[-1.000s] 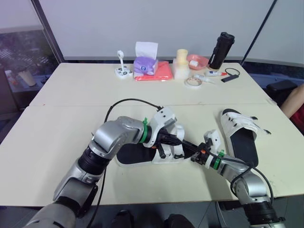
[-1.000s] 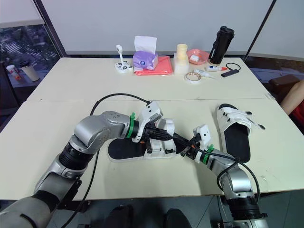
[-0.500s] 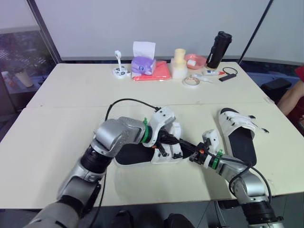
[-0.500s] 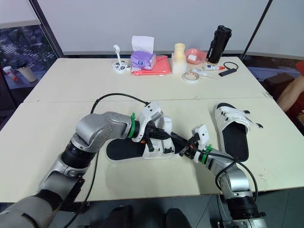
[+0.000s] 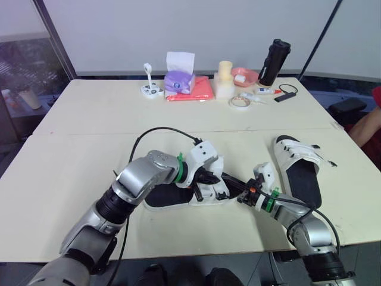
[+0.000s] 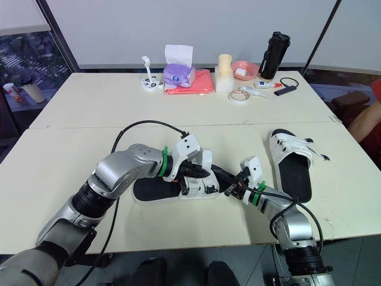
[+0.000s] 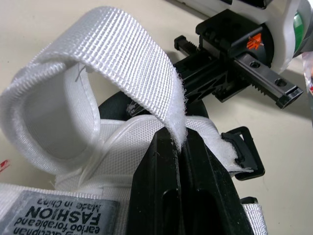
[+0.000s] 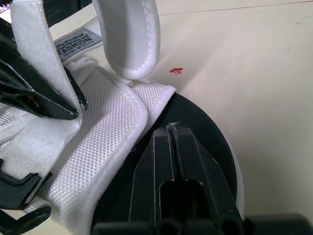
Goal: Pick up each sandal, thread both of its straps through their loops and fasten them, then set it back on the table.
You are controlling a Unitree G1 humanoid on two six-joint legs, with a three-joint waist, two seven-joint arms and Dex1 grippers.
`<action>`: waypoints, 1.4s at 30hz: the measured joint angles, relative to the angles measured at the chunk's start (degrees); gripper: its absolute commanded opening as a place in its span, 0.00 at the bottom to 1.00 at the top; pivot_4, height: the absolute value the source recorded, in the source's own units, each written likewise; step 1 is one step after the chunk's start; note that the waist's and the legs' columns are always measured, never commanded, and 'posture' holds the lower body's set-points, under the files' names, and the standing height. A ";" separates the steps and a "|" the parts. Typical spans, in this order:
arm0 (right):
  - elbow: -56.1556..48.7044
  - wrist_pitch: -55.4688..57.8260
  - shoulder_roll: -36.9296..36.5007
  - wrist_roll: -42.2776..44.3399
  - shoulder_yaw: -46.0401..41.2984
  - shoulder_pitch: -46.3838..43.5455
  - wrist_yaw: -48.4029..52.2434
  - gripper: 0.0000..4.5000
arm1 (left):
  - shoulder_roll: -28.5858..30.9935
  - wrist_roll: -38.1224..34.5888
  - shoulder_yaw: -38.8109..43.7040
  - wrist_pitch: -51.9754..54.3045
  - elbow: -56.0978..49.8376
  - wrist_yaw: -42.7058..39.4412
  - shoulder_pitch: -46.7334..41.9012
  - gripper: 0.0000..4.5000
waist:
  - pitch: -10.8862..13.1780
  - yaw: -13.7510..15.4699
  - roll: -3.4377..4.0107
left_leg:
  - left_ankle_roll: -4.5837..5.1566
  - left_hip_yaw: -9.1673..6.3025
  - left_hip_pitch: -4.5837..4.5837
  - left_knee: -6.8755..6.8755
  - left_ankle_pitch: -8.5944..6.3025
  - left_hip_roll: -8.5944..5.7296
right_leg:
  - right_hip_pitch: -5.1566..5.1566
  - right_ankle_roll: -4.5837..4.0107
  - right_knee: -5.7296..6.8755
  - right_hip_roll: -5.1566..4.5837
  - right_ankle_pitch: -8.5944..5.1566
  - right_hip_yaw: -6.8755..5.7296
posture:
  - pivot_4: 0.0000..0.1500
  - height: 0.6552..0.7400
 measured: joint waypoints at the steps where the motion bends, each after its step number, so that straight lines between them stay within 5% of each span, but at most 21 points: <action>1: 0.00 0.00 0.00 0.00 -0.01 0.01 0.00 0.00 | -0.18 0.01 0.10 -0.91 0.00 -0.12 0.13 0.02 | 0.00 0.00 0.00 | 0.00 0.00 0.00 0.00 0.00 0.00 | 0.00 0.00 0.00 0.00 0.00 0.00 | 1.00 1.00; 13: 0.00 0.00 0.09 0.01 -0.09 0.07 -0.05 0.00 | 1.53 8.54 -3.15 -21.97 4.31 -7.07 0.54 0.02 | 0.00 0.02 0.00 | 0.00 0.02 0.00 0.01 0.00 -0.01 | 0.00 0.00 0.00 0.01 0.00 0.01 | 1.00 1.00; 30: 0.00 0.00 0.51 -0.04 -0.18 0.16 -0.30 0.00 | -0.84 2.35 2.30 -8.31 1.86 -7.45 1.80 0.02 | -0.05 -0.05 -0.03 | 0.01 -0.01 0.01 0.03 0.00 0.01 | 0.02 0.00 0.02 0.04 0.00 -0.01 | 1.00 1.00; 33: 0.00 0.00 0.52 -0.04 -0.17 0.15 -0.30 0.00 | -0.93 1.57 2.71 -6.44 1.79 -7.41 2.12 0.22 | -0.05 -0.06 -0.02 | 0.01 0.00 0.01 0.02 0.00 0.01 | 0.02 0.00 0.02 0.04 0.00 0.00 | 1.00 1.00; 39: 0.01 0.00 0.51 -0.07 -0.20 0.16 -0.35 0.00 | -1.49 0.86 2.65 -4.54 2.04 -6.68 2.74 0.87 | -0.05 -0.02 -0.03 | 0.01 -0.01 0.01 0.03 0.00 0.01 | 0.03 0.00 0.02 0.03 0.00 0.00 | 1.00 1.00; 42: 0.01 0.00 0.51 -0.07 -0.20 0.17 -0.36 0.00 | -1.75 0.65 2.77 -3.99 1.72 -5.97 2.75 0.87 | -0.05 -0.02 -0.03 | 0.01 -0.01 0.01 0.03 0.00 0.01 | 0.03 0.00 0.02 0.03 0.00 0.00 | 1.00 1.00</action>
